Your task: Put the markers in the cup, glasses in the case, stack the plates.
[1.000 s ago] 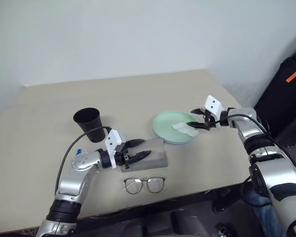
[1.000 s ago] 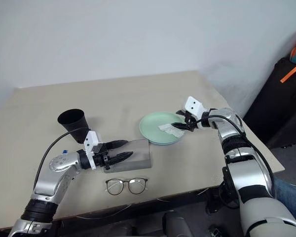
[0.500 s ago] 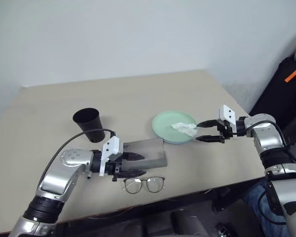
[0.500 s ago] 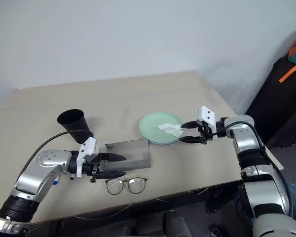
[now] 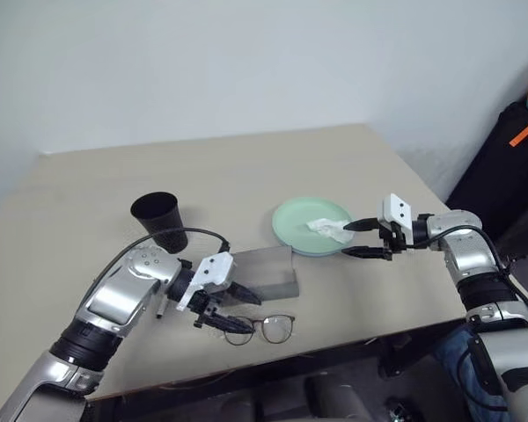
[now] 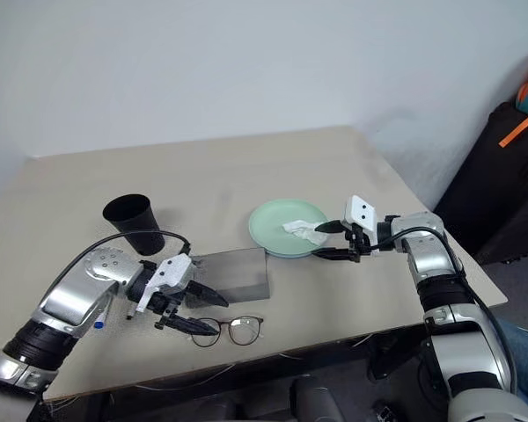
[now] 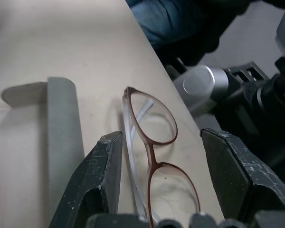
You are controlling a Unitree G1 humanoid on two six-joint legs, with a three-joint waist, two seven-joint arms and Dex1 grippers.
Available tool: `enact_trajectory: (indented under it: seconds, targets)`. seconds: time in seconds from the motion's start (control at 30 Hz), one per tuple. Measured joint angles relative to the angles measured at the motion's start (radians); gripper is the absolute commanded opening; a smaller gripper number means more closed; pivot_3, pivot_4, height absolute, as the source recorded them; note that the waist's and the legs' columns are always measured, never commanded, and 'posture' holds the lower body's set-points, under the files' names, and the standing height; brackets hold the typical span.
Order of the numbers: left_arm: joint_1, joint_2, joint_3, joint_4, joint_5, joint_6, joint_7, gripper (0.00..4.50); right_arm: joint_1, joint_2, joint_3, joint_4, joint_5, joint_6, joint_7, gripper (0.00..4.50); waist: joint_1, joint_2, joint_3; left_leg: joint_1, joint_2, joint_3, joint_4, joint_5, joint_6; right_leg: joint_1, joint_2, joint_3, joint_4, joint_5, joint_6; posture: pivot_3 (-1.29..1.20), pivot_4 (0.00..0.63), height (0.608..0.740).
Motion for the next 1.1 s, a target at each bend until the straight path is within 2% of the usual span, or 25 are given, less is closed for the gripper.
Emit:
enact_trajectory:
  seconds: [0.3, 0.6, 0.7, 0.9, 0.93, 1.1]
  targets:
    - [-0.053, -0.044, -0.068, 0.096, 0.084, -0.065, -0.028, 2.70, 0.074, -0.021, 0.001, -0.130, 0.068, 0.084, 0.052, 2.97, 0.002, 0.000, 0.000, 0.000, 0.000, 0.000, 0.000, 0.000, 0.000, 0.000, 0.000, 0.000, 0.000, 0.000, 0.000, 0.00, 0.000, 0.740]
    - [-0.073, -0.083, -0.085, 0.149, 0.126, -0.095, -0.036, 2.70, 0.138, -0.026, 0.029, -0.224, 0.087, 0.084, 0.064, 2.97, 0.001, 0.000, 0.000, 0.000, 0.000, -0.001, 0.002, 0.000, 0.000, 0.001, 0.000, 0.002, 0.001, 0.000, 0.000, 0.00, 0.000, 0.740]
    - [-0.073, -0.087, -0.087, 0.154, 0.135, -0.095, -0.036, 2.08, 0.138, -0.022, 0.032, -0.232, 0.087, 0.084, 0.062, 3.03, 0.001, -0.001, 0.000, 0.000, 0.000, -0.001, 0.002, 0.000, 0.000, 0.001, 0.000, 0.002, 0.001, 0.000, 0.000, 0.00, 0.000, 0.740]
    - [-0.086, -0.093, -0.101, 0.148, 0.142, -0.097, -0.055, 0.13, 0.145, -0.018, 0.038, -0.240, 0.093, 0.087, 0.063, 3.03, 0.002, -0.001, 0.000, 0.000, 0.000, -0.001, 0.002, 0.000, 0.000, 0.001, 0.000, 0.002, 0.001, 0.000, 0.000, 0.00, 0.000, 0.740]
    - [-0.089, -0.093, -0.101, 0.141, 0.138, -0.097, -0.063, 0.01, 0.150, -0.018, 0.038, -0.250, 0.097, 0.091, 0.065, 3.03, 0.005, 0.000, 0.000, 0.000, 0.000, 0.000, 0.002, 0.000, 0.000, 0.002, 0.000, 0.002, 0.001, 0.000, 0.000, 0.00, 0.000, 0.740]
    - [-0.089, -0.096, -0.101, 0.140, 0.138, -0.111, -0.061, 0.01, 0.194, -0.019, 0.059, -0.319, 0.113, 0.112, 0.075, 3.03, 0.007, 0.001, -0.001, 0.001, 0.000, -0.002, 0.004, 0.001, 0.003, 0.005, 0.000, 0.003, 0.001, 0.000, 0.001, 0.00, 0.000, 0.740]
